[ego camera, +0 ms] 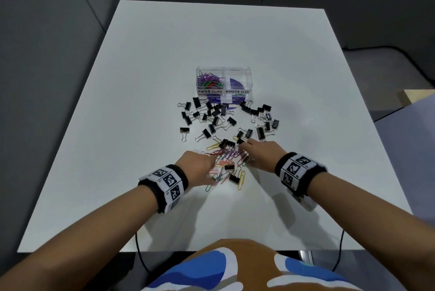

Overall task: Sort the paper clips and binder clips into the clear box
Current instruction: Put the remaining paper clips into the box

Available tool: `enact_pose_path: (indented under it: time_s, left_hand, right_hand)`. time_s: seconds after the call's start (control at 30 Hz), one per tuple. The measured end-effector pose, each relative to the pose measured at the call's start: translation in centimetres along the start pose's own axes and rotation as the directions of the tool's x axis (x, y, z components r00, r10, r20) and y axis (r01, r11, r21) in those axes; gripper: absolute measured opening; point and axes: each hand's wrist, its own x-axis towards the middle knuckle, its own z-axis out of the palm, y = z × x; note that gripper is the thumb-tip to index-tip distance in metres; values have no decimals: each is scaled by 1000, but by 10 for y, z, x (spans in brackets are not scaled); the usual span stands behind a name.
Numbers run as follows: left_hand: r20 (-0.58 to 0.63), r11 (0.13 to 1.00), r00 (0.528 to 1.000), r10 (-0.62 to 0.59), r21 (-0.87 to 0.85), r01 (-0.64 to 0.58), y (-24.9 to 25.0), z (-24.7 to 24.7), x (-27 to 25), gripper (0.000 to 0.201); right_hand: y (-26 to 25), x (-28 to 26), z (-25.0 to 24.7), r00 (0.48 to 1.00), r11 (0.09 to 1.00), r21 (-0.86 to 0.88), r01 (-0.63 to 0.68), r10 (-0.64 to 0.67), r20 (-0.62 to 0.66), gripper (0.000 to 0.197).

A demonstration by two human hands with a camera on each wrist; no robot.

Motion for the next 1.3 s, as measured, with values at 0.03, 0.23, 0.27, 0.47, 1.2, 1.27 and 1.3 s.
enact_pose_path:
  time_s: [0.03, 0.23, 0.27, 0.47, 1.2, 1.27, 1.3]
  left_hand:
    - [1, 1000, 1000, -4, -7, 4, -2, 0, 1, 40]
    - [-11, 991, 997, -77, -109, 75, -18, -10, 13, 24]
    - [-10, 988, 996, -92, -122, 90, -21, -11, 15, 24]
    - [-59, 987, 992, -115, -119, 107, -27, -12, 15, 32]
    - [-42, 964, 998, -51, -264, 38, -36, -27, 19, 27]
    - [-42, 954, 998, -53, -298, 38, -37, -27, 19, 33]
    - [-43, 954, 998, -42, -300, 27, -39, -26, 19, 36]
  right_hand:
    - [-1, 3, -1, 1000, 1000, 16, -23, 23, 1, 42]
    - [-6, 18, -4, 997, 996, 61, -63, 65, -28, 30]
    - [-6, 20, -5, 997, 996, 61, -67, 69, -26, 31]
    - [0, 15, -8, 998, 992, 109, -59, 57, 25, 47]
    - [6, 12, -23, 981, 930, 314, -192, 194, 23, 5]
    - [7, 12, -24, 984, 932, 320, -171, 177, 11, 11]
    - [7, 12, -24, 986, 935, 315, -160, 166, 8, 19]
